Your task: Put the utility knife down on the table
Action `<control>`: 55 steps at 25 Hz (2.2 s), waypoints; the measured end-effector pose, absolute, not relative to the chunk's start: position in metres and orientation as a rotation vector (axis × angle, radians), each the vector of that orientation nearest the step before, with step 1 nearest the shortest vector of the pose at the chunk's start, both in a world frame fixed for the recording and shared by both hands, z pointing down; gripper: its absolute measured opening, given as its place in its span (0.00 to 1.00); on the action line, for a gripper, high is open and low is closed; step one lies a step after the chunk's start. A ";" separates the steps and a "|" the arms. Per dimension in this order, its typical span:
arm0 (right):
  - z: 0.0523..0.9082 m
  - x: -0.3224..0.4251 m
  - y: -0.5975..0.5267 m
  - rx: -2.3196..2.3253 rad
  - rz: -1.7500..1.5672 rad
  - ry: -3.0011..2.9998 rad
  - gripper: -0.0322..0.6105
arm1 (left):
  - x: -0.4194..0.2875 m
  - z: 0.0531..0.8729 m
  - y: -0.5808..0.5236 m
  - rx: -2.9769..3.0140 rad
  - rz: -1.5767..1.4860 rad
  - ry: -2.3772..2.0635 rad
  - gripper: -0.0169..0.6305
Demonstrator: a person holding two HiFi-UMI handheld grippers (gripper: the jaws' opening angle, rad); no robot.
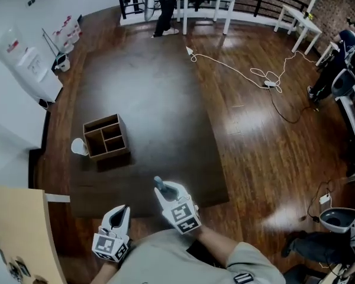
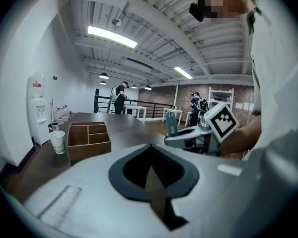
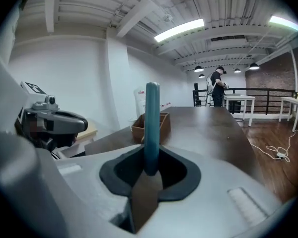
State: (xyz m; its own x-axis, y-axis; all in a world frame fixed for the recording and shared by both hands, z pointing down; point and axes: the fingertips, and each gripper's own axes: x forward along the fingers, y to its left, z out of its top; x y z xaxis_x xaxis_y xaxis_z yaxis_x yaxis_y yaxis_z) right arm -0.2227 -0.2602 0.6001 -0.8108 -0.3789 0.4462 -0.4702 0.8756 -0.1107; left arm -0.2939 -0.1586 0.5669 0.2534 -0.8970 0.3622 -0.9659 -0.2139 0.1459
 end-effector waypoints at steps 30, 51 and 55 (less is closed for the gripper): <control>0.767 -0.208 -0.334 0.470 0.122 -2.139 0.16 | -0.289 0.668 -0.266 2.135 0.485 -1.370 0.03; 0.762 -0.158 -0.343 0.586 0.306 -2.056 0.25 | -0.280 0.671 -0.247 2.100 0.410 -1.362 0.03; 0.760 -0.139 -0.333 0.643 0.350 -2.038 0.25 | -0.272 0.672 -0.233 2.103 0.389 -1.356 0.03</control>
